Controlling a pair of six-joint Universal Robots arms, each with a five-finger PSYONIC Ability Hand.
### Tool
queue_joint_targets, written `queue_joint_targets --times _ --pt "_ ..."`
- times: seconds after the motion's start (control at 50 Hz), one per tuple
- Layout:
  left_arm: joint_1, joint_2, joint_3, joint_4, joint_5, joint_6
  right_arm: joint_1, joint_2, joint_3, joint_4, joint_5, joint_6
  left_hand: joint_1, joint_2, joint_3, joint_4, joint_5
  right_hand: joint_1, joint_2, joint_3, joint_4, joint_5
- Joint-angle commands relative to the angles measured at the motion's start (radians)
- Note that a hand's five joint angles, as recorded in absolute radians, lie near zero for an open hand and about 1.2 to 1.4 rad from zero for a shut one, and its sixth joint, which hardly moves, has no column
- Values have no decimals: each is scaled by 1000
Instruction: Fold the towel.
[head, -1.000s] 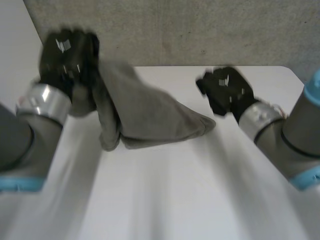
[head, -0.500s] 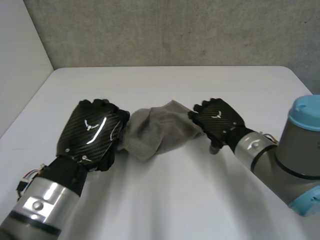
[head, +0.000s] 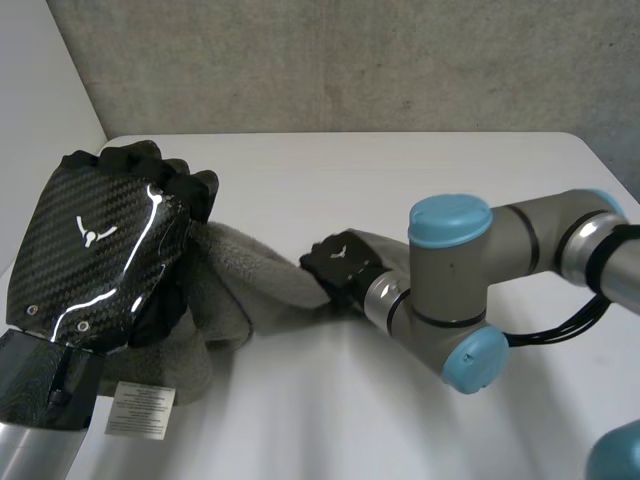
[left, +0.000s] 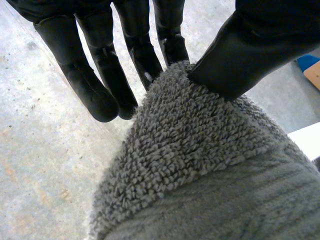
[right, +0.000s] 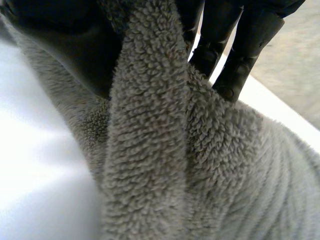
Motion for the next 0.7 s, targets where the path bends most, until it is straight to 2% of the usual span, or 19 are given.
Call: queue_joint_targets --times 0.02,0.06,0.1,0.14,0.16,0.2,0.24,0.32,0.36,0.38,0.4,0.42,0.48,0.58,0.7 --pt "60 -64 11 8 2 1 -25 -249 126 1 74 -15 -46 -109 -153 -118 -257 61 70 102 61 74" --pt "108 -103 24 5 3 1 -36 -303 175 12 72 -28 -46 -109 -153 -118 -257 61 70 102 61 74" --pt "122 -125 30 3 2 -4 -49 -355 237 35 69 -59 -46 -109 -153 -118 -257 61 70 102 61 74" --pt "123 -149 32 5 3 -10 -69 -470 371 128 60 -175 -46 -109 -153 -118 -257 61 70 102 61 74" --pt "122 -175 32 5 3 -21 -69 -470 372 128 60 -176 -46 -109 -153 -118 -257 61 70 102 61 74" --pt "117 -197 34 5 3 -34 -69 -529 498 246 45 -293 -46 -109 -153 -118 -257 61 70 102 61 74" --pt "111 -220 32 7 5 -50 -68 -539 555 303 26 -336 -46 -109 -153 -118 -257 61 70 102 61 74" --pt "102 -289 29 25 14 -90 -63 -553 625 387 -26 -357 -46 -109 -153 -118 -257 61 70 102 61 74" --pt "102 -306 27 33 17 -96 -68 -570 622 417 -55 -343 -46 -109 -153 -118 -257 -562 -554 -522 -563 -550" --pt "102 -320 27 37 17 -97 -68 -570 622 417 -55 -343 -46 -109 -153 -118 -257 -566 -557 -525 -566 -554" --pt "102 -329 29 43 17 -97 -71 -582 600 415 -64 -326 -46 -109 -153 -118 -257 -848 -839 -807 -848 -835" --pt "102 -329 29 43 17 -97 -79 -601 562 409 -69 -303 -46 -109 -153 -118 -257 -1010 -1002 -970 -1011 -998" --pt "112 -337 27 51 17 -99 -97 -616 514 398 -69 -262 -46 -109 -153 -118 -257 -1065 -1056 -1024 -1065 -1053" --pt "117 -337 20 54 17 -99 -207 -621 384 363 -75 -102 -46 -109 -153 -118 -257 -1121 -1112 -1080 -1121 -1108" --pt "117 -337 9 57 17 -99 -241 -561 358 360 -107 -90 -46 -109 -153 -118 -257 -1097 -1089 -1057 -1098 -1085"
